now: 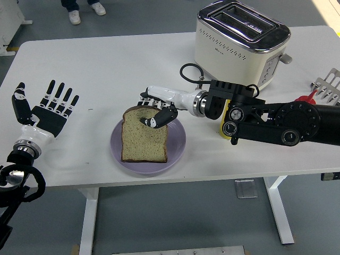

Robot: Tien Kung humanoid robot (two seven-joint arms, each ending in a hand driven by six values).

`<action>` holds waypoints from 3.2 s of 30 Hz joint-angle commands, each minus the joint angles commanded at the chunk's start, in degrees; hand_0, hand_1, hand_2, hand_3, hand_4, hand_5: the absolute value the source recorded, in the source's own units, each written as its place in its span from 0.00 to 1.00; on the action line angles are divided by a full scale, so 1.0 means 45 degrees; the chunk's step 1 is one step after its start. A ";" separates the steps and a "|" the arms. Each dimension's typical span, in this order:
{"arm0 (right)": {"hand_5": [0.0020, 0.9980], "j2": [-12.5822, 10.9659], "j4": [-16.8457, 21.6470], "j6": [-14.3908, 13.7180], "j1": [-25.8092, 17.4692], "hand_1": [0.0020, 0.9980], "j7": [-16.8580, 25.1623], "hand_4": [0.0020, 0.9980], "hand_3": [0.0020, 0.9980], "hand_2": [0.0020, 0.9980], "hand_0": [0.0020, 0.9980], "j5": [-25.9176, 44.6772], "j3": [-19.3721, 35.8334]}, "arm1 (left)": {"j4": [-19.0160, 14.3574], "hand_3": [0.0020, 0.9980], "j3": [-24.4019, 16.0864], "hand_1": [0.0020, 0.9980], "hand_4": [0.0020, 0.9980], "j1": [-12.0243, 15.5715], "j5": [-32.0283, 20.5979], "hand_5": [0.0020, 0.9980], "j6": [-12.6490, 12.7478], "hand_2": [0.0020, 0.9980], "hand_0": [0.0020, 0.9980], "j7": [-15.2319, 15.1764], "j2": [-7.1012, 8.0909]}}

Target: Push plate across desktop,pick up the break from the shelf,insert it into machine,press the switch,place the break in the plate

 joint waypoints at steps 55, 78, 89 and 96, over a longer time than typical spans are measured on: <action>0.35 -0.0689 -0.0105 -0.0083 -0.0127 0.57 -0.0011 0.86 0.67 0.68 0.33 -0.1811 0.1670 | 0.0368 0.74 -0.0125 0.78 0.78 -0.0037 0.0096 1.00 0.0133 0.76 0.83 -0.0239 -0.0075; 0.34 -0.4123 0.3251 -0.1253 -0.2380 0.61 -0.0010 0.83 0.66 0.65 0.50 0.0240 0.9142 | -0.1066 0.74 -0.0621 0.78 0.78 0.0438 -0.0617 1.00 0.0218 0.76 0.83 -0.0004 0.0137; 0.35 -0.5158 0.5050 -0.3581 -0.5757 0.67 0.2547 0.82 0.65 0.66 0.70 0.4356 1.2793 | -0.2212 0.74 -0.1143 0.78 0.78 0.0568 -0.1339 1.00 0.0422 0.76 0.83 0.0175 0.0321; 0.37 -0.5178 0.5395 -0.4484 -0.7762 0.67 0.4382 0.80 0.65 0.65 0.72 0.7533 1.4447 | -0.2864 0.75 -0.1541 0.78 0.78 0.0351 -0.2239 1.00 0.0693 0.76 0.83 0.0382 0.0422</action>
